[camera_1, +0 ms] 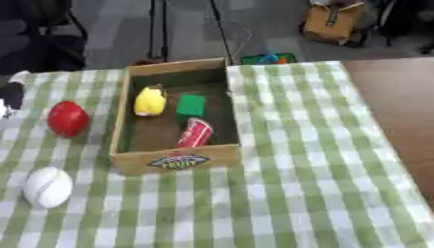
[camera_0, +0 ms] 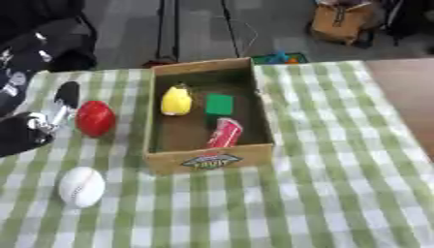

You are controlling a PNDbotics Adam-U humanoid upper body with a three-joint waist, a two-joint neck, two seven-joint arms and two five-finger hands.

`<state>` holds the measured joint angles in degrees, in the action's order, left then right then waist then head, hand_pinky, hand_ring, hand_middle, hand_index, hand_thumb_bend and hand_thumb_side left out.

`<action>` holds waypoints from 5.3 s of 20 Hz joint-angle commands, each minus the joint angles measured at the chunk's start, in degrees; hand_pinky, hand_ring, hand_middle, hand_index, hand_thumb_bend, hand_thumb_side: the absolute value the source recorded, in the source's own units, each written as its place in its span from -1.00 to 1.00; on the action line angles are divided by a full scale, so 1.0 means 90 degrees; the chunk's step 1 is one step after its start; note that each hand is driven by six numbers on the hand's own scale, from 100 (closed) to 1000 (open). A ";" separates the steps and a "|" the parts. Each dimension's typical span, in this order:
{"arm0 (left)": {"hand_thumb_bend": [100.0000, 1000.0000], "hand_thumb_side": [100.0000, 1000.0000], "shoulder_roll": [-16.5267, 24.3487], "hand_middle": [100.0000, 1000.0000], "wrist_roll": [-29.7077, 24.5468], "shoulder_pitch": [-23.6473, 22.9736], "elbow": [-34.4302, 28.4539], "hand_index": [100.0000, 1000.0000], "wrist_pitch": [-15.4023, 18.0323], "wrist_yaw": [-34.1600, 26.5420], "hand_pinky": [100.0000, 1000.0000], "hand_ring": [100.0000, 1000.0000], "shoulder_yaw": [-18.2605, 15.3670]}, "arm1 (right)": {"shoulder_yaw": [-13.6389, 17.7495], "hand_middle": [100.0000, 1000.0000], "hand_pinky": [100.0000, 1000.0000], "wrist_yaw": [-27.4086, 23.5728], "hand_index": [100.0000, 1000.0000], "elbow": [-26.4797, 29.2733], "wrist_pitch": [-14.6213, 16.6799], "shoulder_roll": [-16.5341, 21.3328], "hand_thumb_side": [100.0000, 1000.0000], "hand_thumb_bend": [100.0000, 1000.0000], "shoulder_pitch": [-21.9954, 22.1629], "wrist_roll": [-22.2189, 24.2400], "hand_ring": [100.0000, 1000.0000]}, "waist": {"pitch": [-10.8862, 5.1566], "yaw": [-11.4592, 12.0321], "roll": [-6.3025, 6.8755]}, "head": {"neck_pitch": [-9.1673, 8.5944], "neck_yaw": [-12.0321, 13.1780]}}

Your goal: Pick up objects on the table and place them in the box.

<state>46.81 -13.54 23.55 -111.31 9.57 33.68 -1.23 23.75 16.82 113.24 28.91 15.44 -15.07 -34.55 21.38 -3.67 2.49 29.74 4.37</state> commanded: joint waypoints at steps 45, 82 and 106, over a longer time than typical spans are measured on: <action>-1.00 1.00 0.0217 1.00 0.1577 -0.1874 -0.0365 1.00 0.0231 0.1428 0.05 0.67 0.0761 | 0.0048 -0.01 -0.01 -0.0088 0.08 0.0150 -0.0111 0.0216 0.48 -1.00 -0.0016 -0.0124 0.03 | 0.0009 0.0074 -0.0014 | -0.0081 -0.0028; -1.00 0.82 -0.0909 1.00 0.0268 -0.1579 -0.0191 1.00 -0.0234 0.2096 0.62 1.00 0.0601 | 0.0075 -0.08 -0.01 -0.0214 0.03 0.0150 -0.0174 0.0138 0.42 -1.00 -0.0023 -0.0240 -0.01 | 0.0083 0.0024 -0.0141 | -0.0236 0.0037; -1.00 0.88 -0.0896 1.00 0.0061 -0.1612 -0.0041 1.00 -0.0375 0.3376 1.00 1.00 0.0357 | 0.0087 -0.11 -0.01 -0.0252 0.02 0.0150 -0.0179 0.0126 0.42 -1.00 -0.0015 -0.0266 -0.04 | 0.0133 0.0041 -0.0180 | -0.0315 0.0035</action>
<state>37.71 -13.07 9.00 -111.46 6.53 63.76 2.92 23.99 14.83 113.24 27.07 15.82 -14.94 -36.43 23.45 -3.41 0.96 27.58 4.61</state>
